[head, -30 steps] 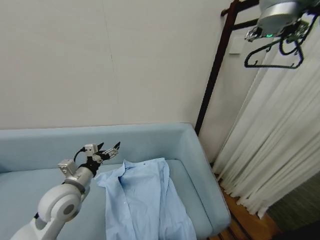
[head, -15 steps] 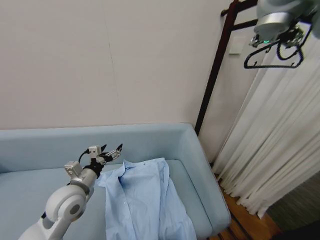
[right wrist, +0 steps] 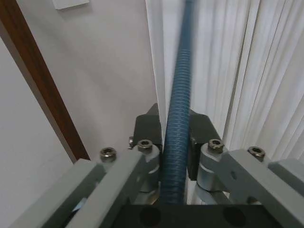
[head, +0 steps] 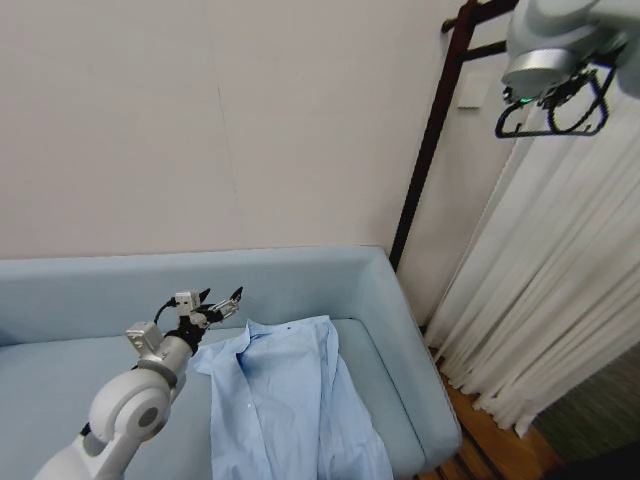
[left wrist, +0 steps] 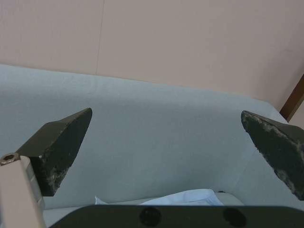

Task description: Pick up the clothes from the sofa and hang them on the clothes hanger.

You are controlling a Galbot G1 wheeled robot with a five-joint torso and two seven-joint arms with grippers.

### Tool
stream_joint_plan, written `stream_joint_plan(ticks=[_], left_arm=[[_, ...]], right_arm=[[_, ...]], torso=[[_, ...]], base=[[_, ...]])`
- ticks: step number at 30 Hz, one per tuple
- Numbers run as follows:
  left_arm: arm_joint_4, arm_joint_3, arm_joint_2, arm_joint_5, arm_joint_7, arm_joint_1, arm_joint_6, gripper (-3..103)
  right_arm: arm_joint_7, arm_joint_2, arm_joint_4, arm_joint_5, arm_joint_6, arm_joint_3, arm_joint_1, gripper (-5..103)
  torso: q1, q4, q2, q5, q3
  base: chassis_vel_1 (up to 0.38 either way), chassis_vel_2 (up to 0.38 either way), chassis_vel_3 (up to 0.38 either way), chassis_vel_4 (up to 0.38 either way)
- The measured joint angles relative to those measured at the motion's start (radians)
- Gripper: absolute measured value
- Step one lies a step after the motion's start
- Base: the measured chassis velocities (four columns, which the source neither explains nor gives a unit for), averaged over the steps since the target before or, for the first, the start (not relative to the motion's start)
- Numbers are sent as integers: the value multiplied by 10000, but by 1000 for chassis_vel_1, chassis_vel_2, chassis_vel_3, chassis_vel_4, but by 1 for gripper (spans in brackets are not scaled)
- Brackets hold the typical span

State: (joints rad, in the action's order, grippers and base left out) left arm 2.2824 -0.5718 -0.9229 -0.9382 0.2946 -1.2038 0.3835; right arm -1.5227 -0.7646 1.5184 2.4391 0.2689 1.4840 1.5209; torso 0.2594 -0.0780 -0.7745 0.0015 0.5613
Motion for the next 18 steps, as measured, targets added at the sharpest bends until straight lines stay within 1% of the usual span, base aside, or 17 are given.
stream_joint_plan(ticks=[1,2,10,18], left_arm=[[1,0,19,-1,-1,13,0,100],[3,0,33,-6,-3,33,-1,100],[45,71,20,-14,-4,54,-3,100],[9,329,-181,61,-30,118,-11,100]], right_arm=[[0,36,39,0,-8,28,39,9],[1,59,82,0,-15,46,66,8],[-1,87,310,-8,-9,179,318,8],[4,-206,477,184,81,520,827,8]], torso=[[0,0,0,1,0],[0,0,0,1,0],[0,0,1,2,0],[0,4,0,-3,0]], base=[[0,0,0,0],[0,0,0,0],[0,0,0,0],[0,0,0,0]])
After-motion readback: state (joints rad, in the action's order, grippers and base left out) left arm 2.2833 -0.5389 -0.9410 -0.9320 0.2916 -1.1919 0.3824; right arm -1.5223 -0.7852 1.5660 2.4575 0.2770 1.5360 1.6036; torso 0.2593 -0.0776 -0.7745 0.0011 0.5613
